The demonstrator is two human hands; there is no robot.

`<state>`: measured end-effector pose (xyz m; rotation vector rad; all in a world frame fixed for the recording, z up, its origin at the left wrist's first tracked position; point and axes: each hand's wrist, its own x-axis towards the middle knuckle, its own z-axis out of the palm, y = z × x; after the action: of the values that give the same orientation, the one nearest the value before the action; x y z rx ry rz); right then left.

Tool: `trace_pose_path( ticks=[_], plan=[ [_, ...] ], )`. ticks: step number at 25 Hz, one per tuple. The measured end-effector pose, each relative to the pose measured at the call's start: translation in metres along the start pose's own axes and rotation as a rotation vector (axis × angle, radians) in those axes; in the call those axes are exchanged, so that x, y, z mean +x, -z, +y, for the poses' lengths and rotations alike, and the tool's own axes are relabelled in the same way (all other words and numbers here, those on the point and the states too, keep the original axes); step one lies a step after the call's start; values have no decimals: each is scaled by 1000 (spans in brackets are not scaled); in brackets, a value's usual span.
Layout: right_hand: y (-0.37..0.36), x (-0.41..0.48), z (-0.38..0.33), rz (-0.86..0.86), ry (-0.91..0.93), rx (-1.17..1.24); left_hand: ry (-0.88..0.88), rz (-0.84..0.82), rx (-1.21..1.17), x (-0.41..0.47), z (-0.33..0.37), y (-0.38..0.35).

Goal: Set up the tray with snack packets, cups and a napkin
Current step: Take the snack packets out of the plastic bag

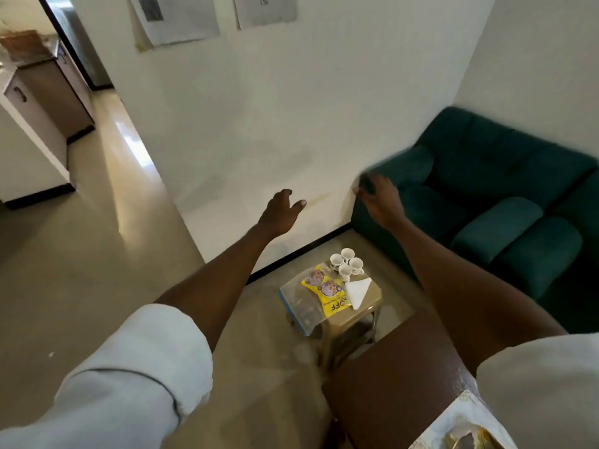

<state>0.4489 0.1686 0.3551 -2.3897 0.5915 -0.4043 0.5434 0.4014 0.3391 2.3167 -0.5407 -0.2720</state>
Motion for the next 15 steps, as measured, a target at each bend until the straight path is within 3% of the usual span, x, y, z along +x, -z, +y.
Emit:
trace_pose_path(
  ticks=[4,9,15],
  plan=[
    [-94,50,46,-103,-93,26,191,-37,-90,64,-57,-62],
    [-266,43,125,-354,-205,69,559,-117,-117,93,-189,-186],
    [-433,24,231,-540,-151,-122,822,-267,-215,110,-337,-323]
  ],
)
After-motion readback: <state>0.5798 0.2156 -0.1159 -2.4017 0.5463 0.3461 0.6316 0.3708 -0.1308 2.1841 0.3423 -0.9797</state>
